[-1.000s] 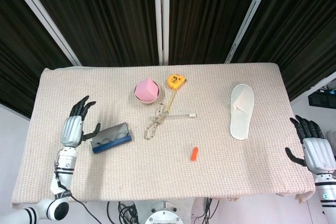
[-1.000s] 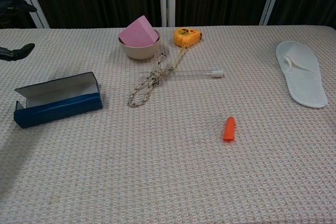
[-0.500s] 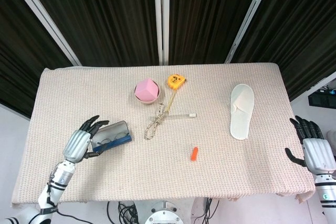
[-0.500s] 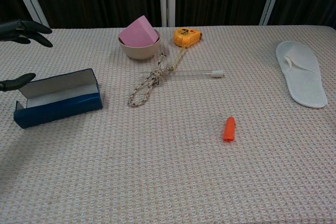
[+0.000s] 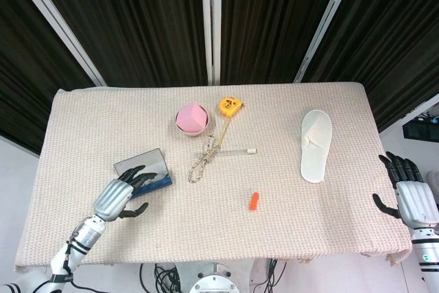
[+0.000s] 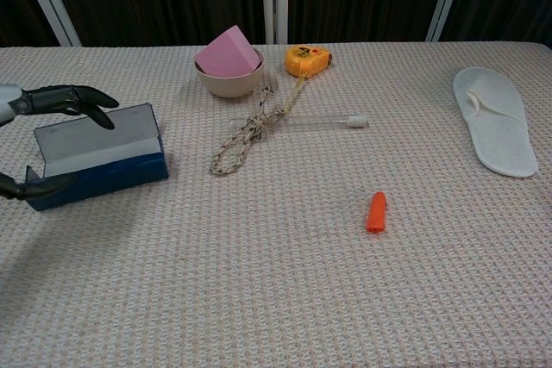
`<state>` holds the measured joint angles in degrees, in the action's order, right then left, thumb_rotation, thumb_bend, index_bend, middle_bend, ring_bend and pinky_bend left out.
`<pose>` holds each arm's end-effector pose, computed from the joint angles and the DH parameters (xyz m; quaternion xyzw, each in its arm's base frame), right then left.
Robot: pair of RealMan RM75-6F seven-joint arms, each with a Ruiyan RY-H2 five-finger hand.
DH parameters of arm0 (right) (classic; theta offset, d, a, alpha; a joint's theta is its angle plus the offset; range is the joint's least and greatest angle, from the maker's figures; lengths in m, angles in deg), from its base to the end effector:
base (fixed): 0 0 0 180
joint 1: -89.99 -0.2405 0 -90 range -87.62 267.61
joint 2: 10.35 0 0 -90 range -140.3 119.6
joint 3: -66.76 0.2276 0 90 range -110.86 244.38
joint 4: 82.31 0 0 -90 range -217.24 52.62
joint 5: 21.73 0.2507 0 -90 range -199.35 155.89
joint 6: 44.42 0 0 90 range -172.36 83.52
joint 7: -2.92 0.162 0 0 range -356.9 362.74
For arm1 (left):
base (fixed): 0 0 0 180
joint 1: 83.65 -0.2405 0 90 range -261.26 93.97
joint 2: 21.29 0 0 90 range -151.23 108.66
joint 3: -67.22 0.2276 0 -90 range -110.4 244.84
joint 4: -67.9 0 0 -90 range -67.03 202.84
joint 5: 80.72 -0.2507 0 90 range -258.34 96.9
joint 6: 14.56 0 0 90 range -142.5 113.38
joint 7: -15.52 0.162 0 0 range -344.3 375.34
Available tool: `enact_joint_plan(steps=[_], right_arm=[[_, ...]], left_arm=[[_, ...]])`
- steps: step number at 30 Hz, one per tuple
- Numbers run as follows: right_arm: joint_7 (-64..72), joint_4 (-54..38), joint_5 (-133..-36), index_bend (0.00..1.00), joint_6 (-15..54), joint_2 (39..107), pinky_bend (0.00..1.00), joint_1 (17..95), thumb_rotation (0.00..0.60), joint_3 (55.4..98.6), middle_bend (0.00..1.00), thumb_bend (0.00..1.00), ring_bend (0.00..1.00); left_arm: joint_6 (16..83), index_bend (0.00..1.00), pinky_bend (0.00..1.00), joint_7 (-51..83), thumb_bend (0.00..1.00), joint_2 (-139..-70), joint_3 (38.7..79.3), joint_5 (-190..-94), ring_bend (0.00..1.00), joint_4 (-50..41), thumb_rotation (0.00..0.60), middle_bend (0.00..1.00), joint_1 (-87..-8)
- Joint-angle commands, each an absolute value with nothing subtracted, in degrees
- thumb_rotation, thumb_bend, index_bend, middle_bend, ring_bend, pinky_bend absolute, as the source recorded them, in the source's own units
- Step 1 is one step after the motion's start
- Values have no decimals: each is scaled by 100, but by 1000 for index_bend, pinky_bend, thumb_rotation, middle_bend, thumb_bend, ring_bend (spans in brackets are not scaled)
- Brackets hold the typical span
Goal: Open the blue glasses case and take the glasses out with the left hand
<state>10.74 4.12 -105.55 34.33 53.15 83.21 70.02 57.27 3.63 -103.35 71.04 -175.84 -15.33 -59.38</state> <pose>-0.3327 -0.2145 0.1148 0.5946 -0.4236 0.3699 0.5746 -0.2097 0.2404 -0.0323 -0.7115 -0.4315 -0.4551 0.3169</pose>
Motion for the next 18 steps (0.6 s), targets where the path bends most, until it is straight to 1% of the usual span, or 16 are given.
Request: enact_joint_plan(steps=[1,6,9,14,18], right_arm=[[1110,390,-10543,0,3414,5314,0,8316,600,7005,0,270,0],[1162,382,-10560,0,3395,5304,0,8298,600,7008,0,270,0],[1150,386,-10552,0,3387,5305,0,8294,600,7010,0,270,0],[1131,403,-10547,0,3390,5304,0,8294,600,7013,0,270,0],[1147,393,-10539,0,3383,5304,0,8292,600,7015,0,273,0]], left_arm=[[5507,114,143,561,326,-10368,7111,-17641,26,-1563,600,215,-5790],[5170,86,123,710,292,-10378,7087,-17613,0,-1742,600,250,-5590],[5002,83,114,786,299,-10393,7081,-17660,0,-1752,600,255,-5454],[4493,37,94,1004,335,-10400,7101,-17509,0,-1762,600,237,-5234],[4342,18,89,1327,336,-10492,7086,-17442,0,-1669,600,219,-5158]])
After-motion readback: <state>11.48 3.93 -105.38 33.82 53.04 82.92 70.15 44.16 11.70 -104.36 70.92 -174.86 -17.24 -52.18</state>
